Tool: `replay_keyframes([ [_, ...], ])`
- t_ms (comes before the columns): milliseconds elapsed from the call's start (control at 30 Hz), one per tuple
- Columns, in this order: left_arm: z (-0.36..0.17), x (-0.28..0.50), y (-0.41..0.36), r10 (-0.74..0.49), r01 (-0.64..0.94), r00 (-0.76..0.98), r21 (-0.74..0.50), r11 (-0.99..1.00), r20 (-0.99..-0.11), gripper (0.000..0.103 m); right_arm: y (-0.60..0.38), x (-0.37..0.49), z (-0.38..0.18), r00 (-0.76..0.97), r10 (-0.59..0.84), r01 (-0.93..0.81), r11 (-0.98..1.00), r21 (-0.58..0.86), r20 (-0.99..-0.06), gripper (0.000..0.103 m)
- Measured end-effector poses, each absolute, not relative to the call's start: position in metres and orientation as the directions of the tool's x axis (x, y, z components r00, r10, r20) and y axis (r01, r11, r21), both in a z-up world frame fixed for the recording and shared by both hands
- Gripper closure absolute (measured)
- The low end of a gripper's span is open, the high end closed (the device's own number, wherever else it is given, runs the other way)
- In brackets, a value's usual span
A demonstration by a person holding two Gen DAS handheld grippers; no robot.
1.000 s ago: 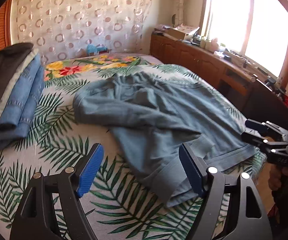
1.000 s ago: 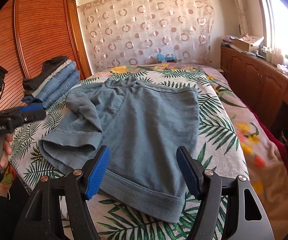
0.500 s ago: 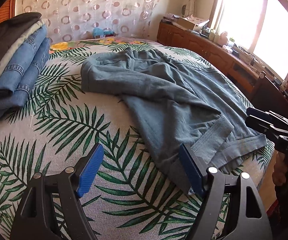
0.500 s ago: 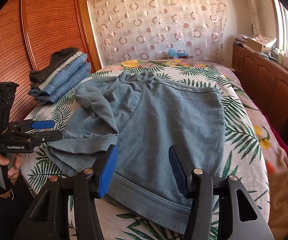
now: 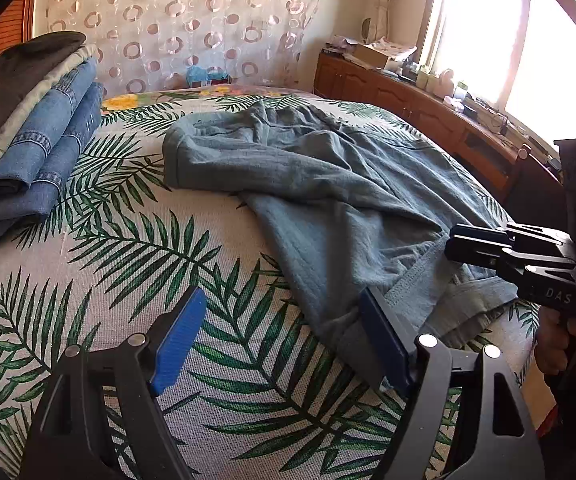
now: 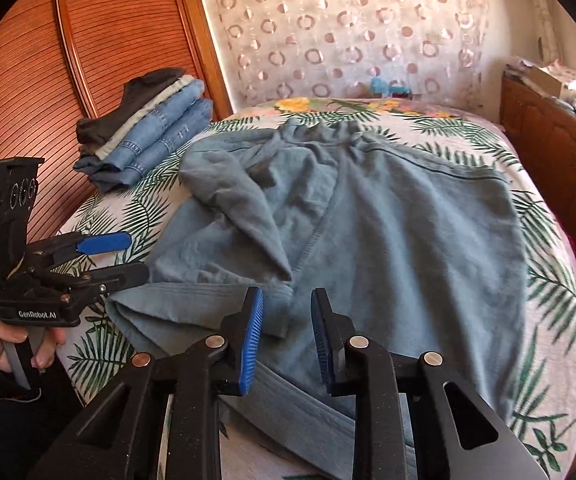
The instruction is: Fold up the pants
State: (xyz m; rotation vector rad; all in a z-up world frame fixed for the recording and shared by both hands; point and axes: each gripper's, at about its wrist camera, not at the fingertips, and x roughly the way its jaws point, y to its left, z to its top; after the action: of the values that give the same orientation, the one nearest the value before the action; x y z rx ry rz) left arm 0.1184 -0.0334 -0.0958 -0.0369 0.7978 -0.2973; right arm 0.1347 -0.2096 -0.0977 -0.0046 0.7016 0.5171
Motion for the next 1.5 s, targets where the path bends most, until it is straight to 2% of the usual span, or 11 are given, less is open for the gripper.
replay_keyframes([
  [567,-0.097,0.118,-0.032,-0.285,0.256,0.666,-0.148,0.955,-0.69,0.023,-0.193,0.148,-0.099,0.606,0.452,-0.457,0.871,0.179,-0.655,0.077],
  [633,-0.096,0.118,-0.032,-0.289,0.257,0.666,-0.152,0.954,-0.688,0.023,-0.191,0.147,-0.098,0.611,0.442,-0.457,0.874,0.162,-0.657,0.086],
  [700,-0.096,0.118,-0.031,-0.293,0.259,0.664,-0.155,0.953,-0.688,0.023,-0.193,0.146,-0.096,0.612,0.461,-0.463,0.868,0.182,-0.643,0.092],
  [833,-0.096,0.119,-0.031,-0.295,0.257,0.659,-0.161,0.953,-0.692,0.023,-0.196,0.137,-0.087,0.631,0.488,-0.476,0.857,0.195,-0.603,0.095],
  [1133,-0.073,0.113,-0.028,-0.282,0.234,0.708,-0.162,0.959,-0.648,0.023,-0.211,0.11,-0.071,0.697,0.458,-0.457,0.877,0.151,-0.552,0.096],
  [1500,-0.062,0.121,-0.05,-0.305,0.277,0.692,-0.15,0.949,-0.654,0.023,-0.241,0.067,-0.05,0.759,0.424,-0.423,0.898,0.121,-0.494,0.096],
])
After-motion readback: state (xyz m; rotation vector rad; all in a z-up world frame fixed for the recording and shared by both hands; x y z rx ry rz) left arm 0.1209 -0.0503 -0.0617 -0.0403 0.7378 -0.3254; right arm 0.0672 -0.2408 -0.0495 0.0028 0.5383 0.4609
